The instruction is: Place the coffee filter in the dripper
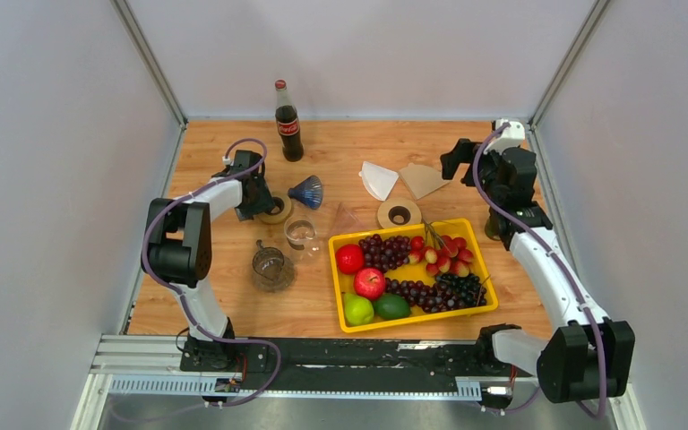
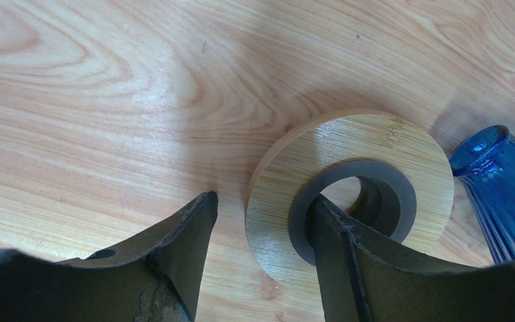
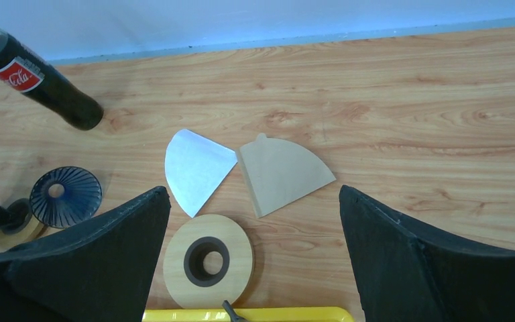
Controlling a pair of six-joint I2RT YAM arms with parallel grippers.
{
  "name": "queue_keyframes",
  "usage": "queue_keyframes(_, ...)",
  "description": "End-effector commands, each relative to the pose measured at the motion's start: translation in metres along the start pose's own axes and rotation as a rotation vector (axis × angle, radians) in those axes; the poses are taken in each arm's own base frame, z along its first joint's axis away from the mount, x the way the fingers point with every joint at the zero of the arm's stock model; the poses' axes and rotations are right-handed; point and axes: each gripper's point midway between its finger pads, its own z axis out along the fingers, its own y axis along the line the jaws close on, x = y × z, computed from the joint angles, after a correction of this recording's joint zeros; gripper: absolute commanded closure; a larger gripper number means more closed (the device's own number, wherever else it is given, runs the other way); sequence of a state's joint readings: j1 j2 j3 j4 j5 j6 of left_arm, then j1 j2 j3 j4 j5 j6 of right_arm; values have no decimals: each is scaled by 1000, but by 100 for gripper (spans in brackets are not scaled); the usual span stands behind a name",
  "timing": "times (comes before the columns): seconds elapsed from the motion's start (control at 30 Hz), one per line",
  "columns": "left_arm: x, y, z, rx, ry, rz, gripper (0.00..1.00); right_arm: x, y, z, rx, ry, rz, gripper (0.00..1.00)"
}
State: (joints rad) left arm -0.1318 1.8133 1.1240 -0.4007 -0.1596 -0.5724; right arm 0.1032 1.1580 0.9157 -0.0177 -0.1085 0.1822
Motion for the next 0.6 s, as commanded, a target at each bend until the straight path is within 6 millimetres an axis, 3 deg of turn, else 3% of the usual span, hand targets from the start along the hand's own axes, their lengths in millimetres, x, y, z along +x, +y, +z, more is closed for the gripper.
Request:
queue_keyframes(0.0,39,9,1,-9,149,62,36,-44,-3,-20,61,-147,68,0)
queue_keyframes(0.17,34,7,-6,-10,160,84,37,-67,-15,-43,166,-214,108,0)
queue_keyframes(0.3,39,11,-9,-19,166,76,48,-74,-16,-43,177,-201,75,0)
queue_keyframes(0.4,35,10,-18,2,133,64,62,-62,-15,-34,155,-160,49,0)
queue_keyframes(0.5,36,13,-24,14,85,28,66,-43,-11,-20,113,-94,27,0)
queue_keyframes(0.53,26,10,-30,32,31,11,67,-37,-6,-15,80,-74,28,0)
queue_keyframes(0.57,32,13,-30,32,24,-6,69,-32,-2,-11,50,-59,33,0)
